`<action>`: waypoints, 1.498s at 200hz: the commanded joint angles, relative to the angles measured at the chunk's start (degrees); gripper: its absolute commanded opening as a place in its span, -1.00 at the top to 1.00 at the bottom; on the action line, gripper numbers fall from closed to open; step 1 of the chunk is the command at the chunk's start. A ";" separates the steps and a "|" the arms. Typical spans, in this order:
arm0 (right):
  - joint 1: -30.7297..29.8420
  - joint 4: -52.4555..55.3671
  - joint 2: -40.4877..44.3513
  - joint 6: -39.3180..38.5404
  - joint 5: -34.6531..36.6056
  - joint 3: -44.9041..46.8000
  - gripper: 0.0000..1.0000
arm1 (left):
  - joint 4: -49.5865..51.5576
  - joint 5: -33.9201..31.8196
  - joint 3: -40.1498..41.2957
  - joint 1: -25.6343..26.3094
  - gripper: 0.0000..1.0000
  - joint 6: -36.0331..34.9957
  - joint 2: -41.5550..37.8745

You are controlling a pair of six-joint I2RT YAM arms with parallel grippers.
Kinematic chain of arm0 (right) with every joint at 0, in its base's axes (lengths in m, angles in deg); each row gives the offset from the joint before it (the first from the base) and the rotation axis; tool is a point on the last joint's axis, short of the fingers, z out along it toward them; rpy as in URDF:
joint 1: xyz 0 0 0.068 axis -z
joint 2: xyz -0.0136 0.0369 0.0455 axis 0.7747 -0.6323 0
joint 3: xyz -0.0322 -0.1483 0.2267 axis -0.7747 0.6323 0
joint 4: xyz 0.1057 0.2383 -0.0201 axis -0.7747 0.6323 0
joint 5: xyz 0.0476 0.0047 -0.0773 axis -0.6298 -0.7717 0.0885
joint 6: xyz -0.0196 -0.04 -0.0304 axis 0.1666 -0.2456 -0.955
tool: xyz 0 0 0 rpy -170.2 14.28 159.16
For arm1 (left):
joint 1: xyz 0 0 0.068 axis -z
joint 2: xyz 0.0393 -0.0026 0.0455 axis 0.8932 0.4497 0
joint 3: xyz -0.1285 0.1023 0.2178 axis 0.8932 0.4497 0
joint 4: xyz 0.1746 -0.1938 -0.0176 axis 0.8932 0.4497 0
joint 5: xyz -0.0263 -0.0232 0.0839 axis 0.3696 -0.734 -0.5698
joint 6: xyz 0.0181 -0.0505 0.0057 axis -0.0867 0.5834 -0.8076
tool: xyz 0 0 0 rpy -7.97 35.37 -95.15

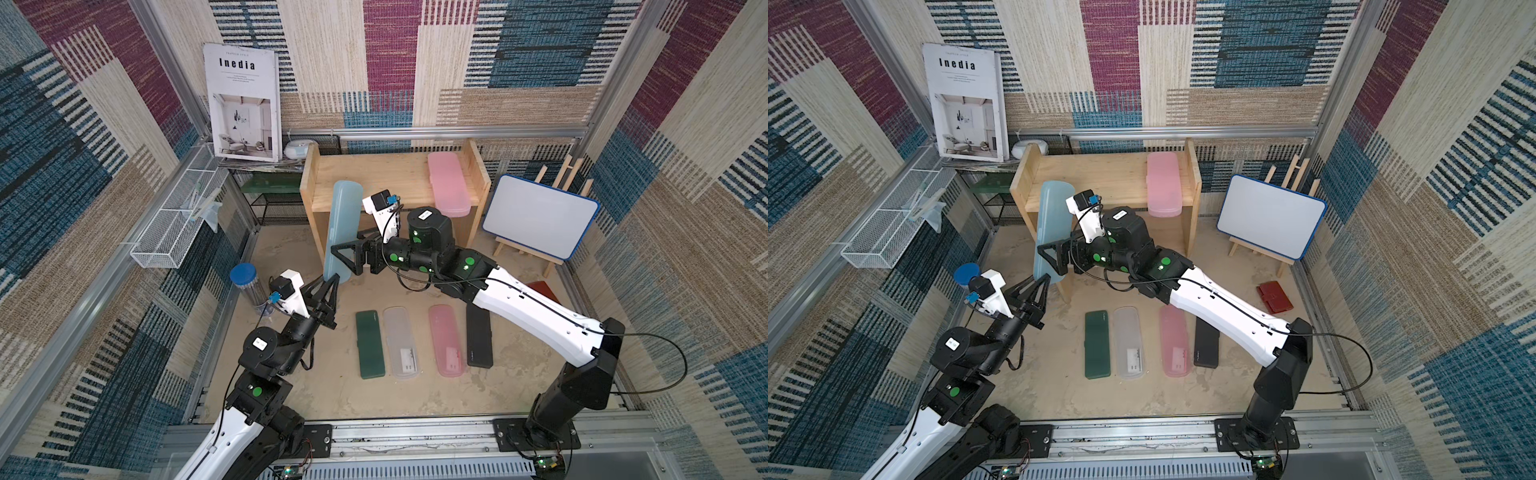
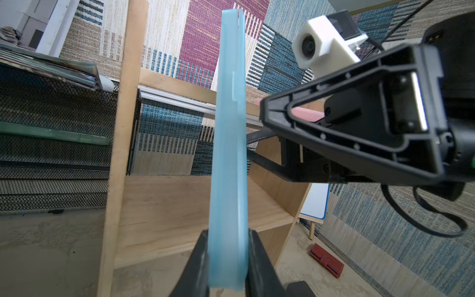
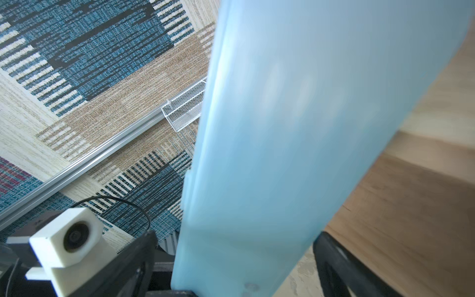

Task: Remove the pencil cases from the shelf
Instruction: Pick up the pencil case from the shelf, then place the pencil case at the center of the board.

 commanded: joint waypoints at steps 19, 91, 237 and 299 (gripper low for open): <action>-0.35 -0.34 -4.48 1.35 -1.01 -5.64 -0.99 | 1.67 -1.56 0.55 -0.02 0.74 -1.12 -1.69; -1.62 3.15 -7.63 0.29 3.25 -9.40 -0.79 | 2.82 -2.05 1.00 -0.02 0.65 -1.54 -2.64; -6.11 3.17 12.03 8.01 10.12 29.36 -0.66 | 13.34 -15.55 -6.21 -0.02 -0.44 -5.40 -4.60; -9.57 3.89 -2.23 14.28 0.96 25.34 -0.68 | 16.32 -18.70 -7.81 -0.02 -0.49 -4.82 -3.01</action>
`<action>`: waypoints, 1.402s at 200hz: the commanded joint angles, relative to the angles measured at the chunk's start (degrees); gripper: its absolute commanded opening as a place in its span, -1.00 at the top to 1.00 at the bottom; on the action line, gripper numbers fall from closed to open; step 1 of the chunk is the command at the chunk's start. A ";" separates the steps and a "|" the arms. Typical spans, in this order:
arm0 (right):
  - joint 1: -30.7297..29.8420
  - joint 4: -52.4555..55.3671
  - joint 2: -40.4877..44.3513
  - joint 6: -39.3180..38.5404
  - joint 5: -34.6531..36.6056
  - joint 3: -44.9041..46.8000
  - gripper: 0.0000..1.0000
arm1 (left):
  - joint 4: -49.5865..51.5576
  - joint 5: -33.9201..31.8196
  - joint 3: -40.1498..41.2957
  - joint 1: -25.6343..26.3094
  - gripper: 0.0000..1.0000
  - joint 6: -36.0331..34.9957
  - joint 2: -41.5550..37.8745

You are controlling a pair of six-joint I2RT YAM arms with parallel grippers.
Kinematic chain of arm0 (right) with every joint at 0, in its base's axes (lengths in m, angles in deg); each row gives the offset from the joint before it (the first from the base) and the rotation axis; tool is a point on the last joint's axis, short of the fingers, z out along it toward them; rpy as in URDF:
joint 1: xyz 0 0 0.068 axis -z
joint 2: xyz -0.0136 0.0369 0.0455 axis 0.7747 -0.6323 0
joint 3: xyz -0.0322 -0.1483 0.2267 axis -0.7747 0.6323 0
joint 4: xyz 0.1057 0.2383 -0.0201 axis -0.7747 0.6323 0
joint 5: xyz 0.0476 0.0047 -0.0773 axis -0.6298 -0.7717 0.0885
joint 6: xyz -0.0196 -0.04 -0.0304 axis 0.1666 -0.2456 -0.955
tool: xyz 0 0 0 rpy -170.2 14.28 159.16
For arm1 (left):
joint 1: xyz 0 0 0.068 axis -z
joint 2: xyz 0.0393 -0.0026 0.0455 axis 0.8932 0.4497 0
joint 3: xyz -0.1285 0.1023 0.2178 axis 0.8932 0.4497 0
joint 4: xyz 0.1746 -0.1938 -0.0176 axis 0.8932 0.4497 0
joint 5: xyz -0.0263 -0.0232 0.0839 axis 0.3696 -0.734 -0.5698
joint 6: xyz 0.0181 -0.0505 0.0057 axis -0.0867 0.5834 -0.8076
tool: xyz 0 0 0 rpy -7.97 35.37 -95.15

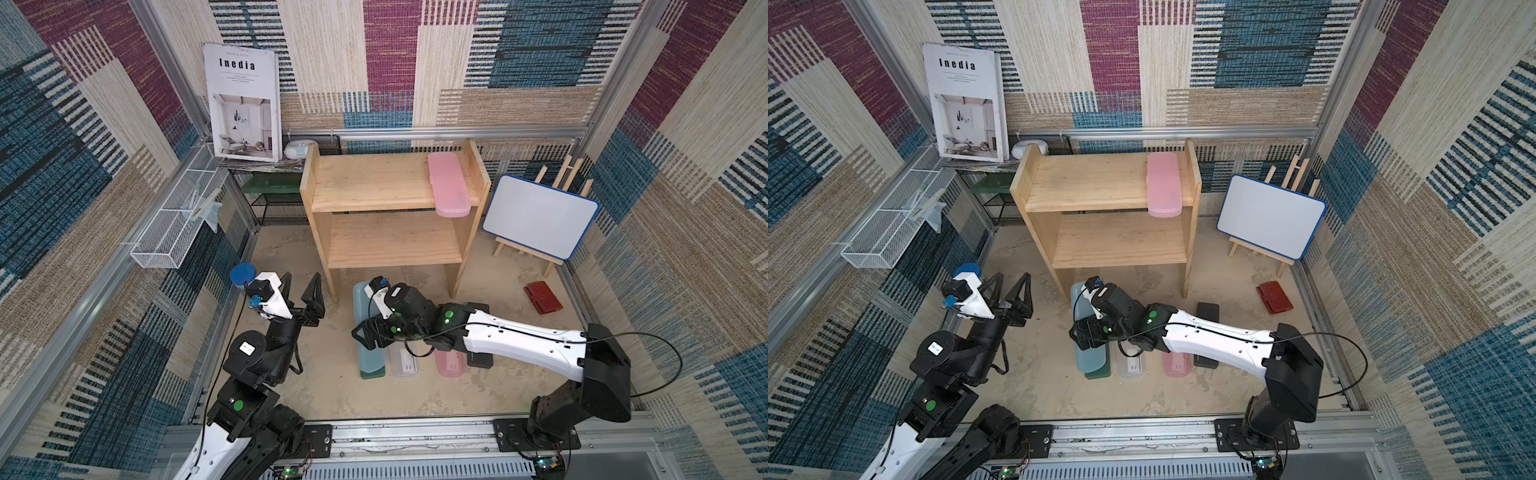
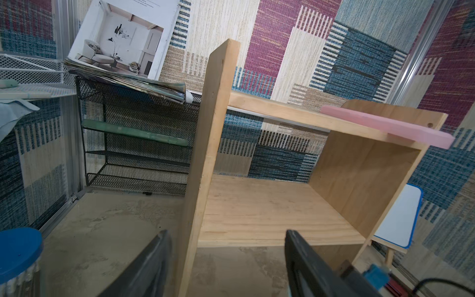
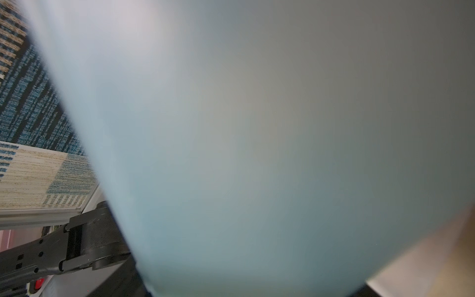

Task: Remove the pencil cases from the shelf
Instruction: Place the pencil case at the center of the board.

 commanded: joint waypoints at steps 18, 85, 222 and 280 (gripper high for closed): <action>-0.13 1.25 -12.90 2.54 -10.06 -12.10 -0.72 | 5.59 -4.86 -3.62 -0.08 -0.56 1.43 1.41; -0.04 6.70 -31.59 7.50 -16.86 -27.45 -0.66 | 17.60 -7.09 -10.01 -0.09 -0.63 5.89 2.05; 0.90 11.31 -37.73 10.61 -12.12 -31.17 -0.96 | 19.81 -6.96 -9.82 -0.08 -0.68 7.73 3.29; 0.06 7.87 -25.46 4.44 -2.77 -24.90 -0.99 | 20.75 -6.06 -12.16 -0.16 -0.75 9.24 3.60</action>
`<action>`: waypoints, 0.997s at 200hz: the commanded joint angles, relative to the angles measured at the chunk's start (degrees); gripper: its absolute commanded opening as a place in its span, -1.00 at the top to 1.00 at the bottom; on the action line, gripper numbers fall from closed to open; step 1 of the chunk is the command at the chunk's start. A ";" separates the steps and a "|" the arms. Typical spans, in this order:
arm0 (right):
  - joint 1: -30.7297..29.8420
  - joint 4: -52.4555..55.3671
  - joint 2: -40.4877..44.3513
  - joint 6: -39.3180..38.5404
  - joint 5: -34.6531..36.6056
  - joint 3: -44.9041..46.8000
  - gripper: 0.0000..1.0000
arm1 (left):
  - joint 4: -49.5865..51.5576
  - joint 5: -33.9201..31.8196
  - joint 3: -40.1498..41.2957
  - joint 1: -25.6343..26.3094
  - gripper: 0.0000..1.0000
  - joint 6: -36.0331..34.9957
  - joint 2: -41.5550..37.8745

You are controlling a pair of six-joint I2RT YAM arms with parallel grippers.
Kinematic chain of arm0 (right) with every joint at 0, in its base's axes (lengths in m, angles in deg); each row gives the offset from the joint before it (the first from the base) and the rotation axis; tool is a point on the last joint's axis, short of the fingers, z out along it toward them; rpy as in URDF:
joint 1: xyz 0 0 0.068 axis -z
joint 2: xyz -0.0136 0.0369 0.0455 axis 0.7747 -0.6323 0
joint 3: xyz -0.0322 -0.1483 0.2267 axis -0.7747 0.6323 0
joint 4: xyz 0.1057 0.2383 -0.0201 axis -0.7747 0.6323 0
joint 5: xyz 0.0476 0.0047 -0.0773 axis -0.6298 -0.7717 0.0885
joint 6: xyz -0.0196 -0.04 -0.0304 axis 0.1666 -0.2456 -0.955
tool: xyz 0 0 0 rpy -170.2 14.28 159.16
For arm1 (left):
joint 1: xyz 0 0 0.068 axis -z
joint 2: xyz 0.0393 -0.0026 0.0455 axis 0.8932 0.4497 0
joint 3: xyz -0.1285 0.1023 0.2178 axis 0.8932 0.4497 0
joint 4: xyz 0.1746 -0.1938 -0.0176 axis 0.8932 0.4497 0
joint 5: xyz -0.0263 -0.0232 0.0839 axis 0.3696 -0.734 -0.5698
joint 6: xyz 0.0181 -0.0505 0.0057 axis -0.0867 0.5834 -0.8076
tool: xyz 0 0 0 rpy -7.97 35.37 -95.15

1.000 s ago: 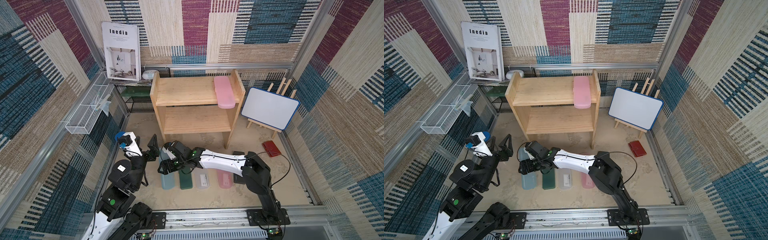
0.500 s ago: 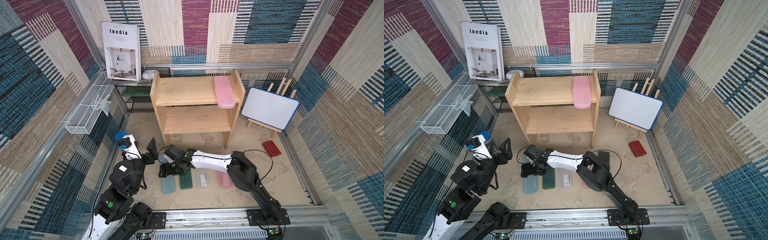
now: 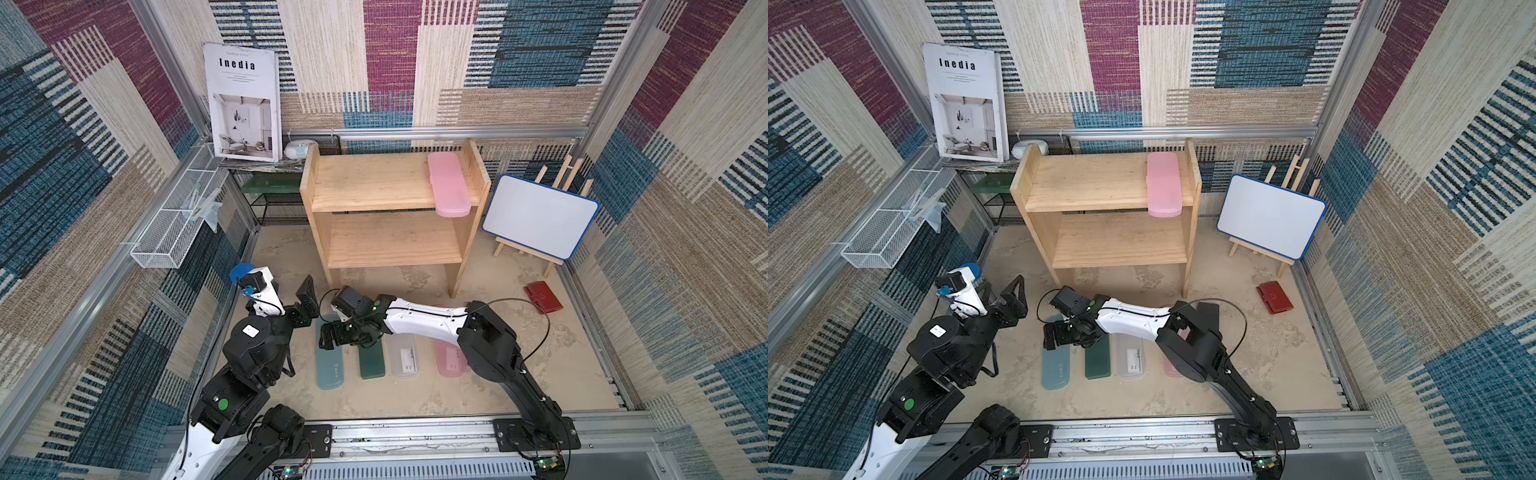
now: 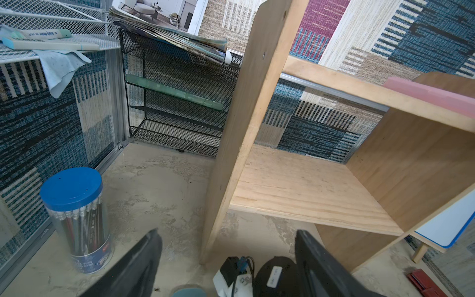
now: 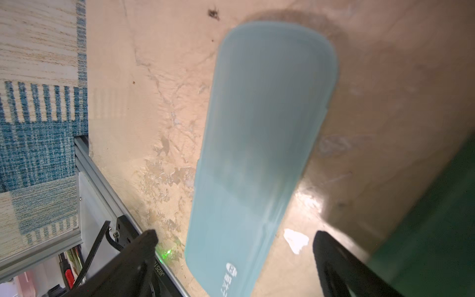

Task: Remove the pencil cases from the shelf
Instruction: Place the pencil case at the center of the board.

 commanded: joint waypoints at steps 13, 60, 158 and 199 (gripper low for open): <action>-0.89 -4.04 12.12 -6.57 11.49 6.73 -0.99 | 0.24 2.10 -2.98 0.00 -0.76 2.28 0.41; -0.99 -12.80 37.42 -12.36 33.77 28.88 -0.99 | -3.85 12.22 -6.31 -0.03 -0.78 8.42 4.84; 12.12 -11.19 74.73 -20.30 51.65 41.00 -0.99 | -33.34 38.30 -13.48 3.88 -0.80 33.05 34.07; 16.54 -7.23 76.80 -21.54 50.62 38.68 -0.99 | -37.52 40.22 -22.86 7.79 -0.81 36.70 44.43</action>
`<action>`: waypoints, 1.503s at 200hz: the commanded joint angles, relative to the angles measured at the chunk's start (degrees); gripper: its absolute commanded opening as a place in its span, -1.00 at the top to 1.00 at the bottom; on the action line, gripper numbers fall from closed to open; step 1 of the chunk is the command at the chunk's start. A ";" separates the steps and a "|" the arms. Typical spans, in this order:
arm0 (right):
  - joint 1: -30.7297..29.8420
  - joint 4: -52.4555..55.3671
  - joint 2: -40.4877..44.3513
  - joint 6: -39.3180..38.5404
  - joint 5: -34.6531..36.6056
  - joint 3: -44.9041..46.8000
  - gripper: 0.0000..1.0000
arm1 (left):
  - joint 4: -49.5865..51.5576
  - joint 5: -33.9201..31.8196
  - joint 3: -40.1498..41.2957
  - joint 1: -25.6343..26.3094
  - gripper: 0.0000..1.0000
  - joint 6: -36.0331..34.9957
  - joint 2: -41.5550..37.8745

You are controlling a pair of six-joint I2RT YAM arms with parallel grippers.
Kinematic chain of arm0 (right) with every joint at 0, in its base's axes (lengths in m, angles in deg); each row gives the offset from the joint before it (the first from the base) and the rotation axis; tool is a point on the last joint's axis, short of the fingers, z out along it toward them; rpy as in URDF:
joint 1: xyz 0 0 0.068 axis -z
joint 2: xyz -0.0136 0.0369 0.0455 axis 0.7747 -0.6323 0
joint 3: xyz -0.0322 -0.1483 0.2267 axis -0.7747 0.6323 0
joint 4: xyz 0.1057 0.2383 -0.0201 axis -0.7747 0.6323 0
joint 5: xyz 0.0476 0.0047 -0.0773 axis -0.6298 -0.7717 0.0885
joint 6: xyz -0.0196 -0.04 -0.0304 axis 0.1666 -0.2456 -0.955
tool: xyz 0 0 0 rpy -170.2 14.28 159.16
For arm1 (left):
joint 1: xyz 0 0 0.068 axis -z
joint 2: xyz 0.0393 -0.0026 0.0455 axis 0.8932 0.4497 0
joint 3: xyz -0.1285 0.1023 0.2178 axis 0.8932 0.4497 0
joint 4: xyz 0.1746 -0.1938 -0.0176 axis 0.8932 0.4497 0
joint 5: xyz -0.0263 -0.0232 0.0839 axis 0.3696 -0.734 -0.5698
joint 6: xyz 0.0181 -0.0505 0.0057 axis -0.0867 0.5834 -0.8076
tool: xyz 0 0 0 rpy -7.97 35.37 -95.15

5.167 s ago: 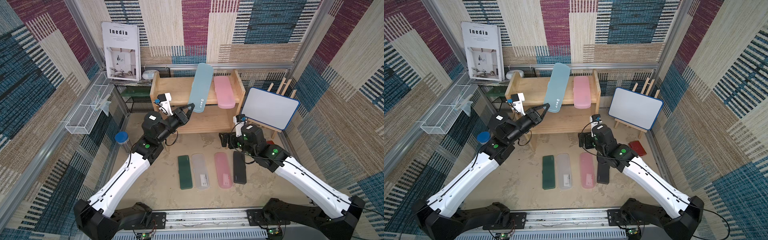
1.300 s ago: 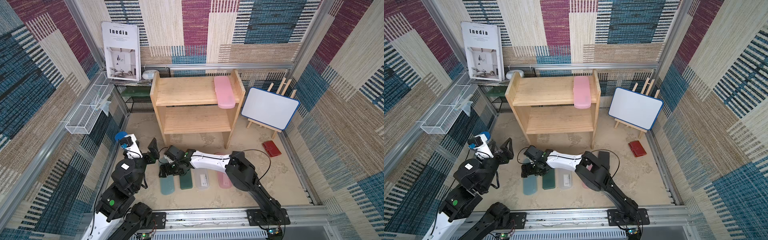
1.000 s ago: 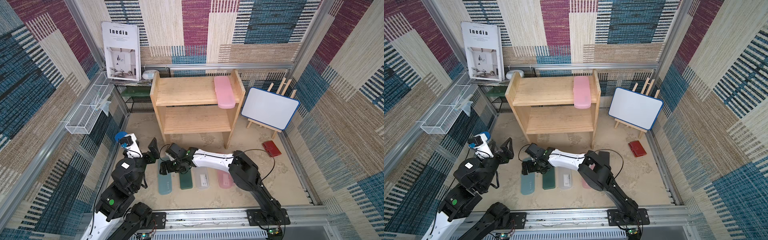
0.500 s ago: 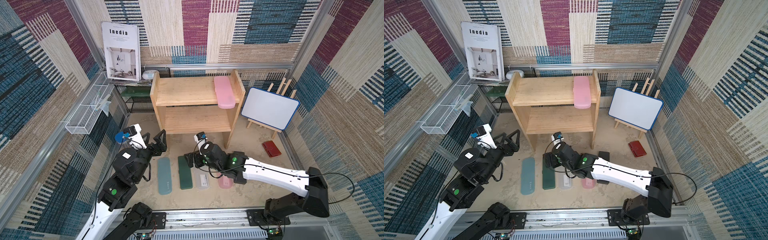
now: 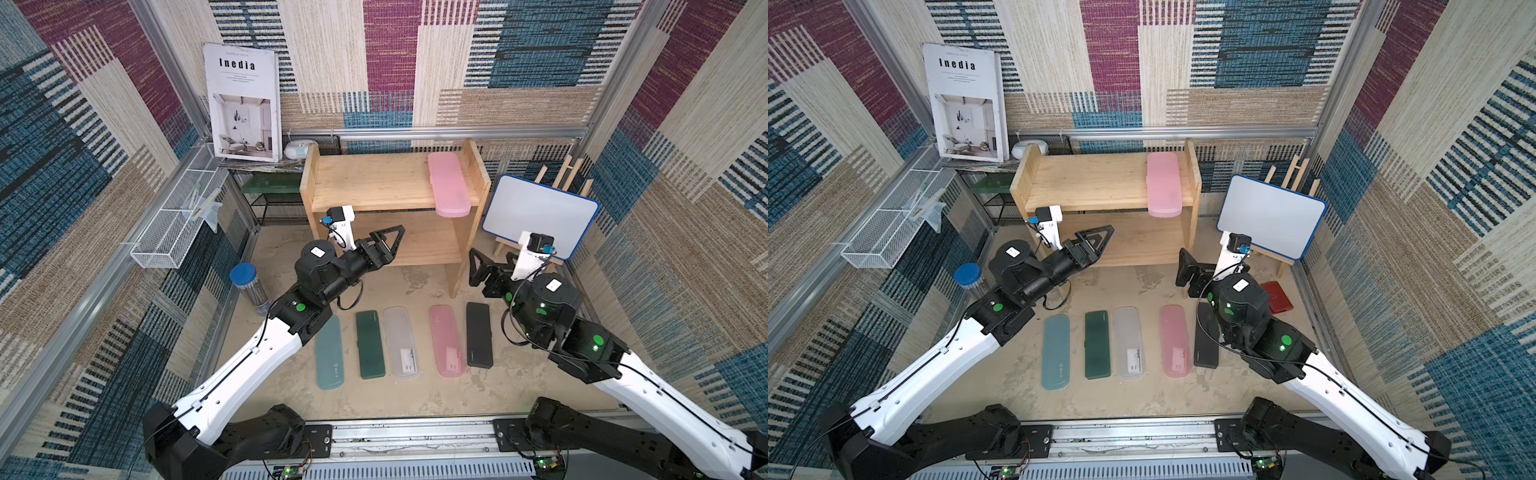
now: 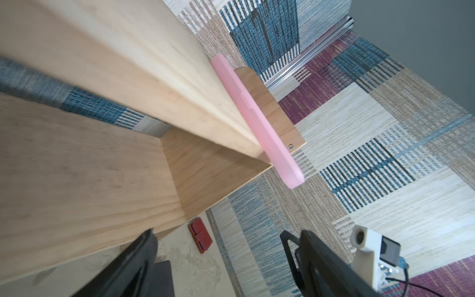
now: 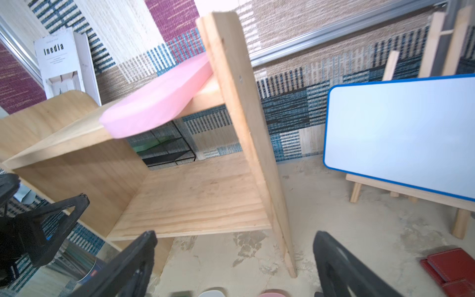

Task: Remove the pencil cases from the shelf
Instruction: Place the pencil case at the center of the board, then pick up the pencil case from the shelf.

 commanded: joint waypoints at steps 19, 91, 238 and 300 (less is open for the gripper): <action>2.04 2.93 0.36 -1.55 -1.29 -0.79 -0.99 | -5.83 2.60 -8.42 2.81 -0.83 3.45 8.46; 4.26 2.61 1.02 -2.23 -3.14 -0.07 -0.99 | -2.68 5.71 -21.40 4.18 -0.81 6.02 20.64; 5.70 2.75 1.04 -2.23 -4.13 1.48 -0.99 | -0.65 4.28 -21.29 4.46 0.72 5.96 21.76; 6.49 -1.04 2.43 -2.21 -13.22 2.33 -0.99 | -8.66 5.90 -11.72 4.04 1.00 2.98 14.41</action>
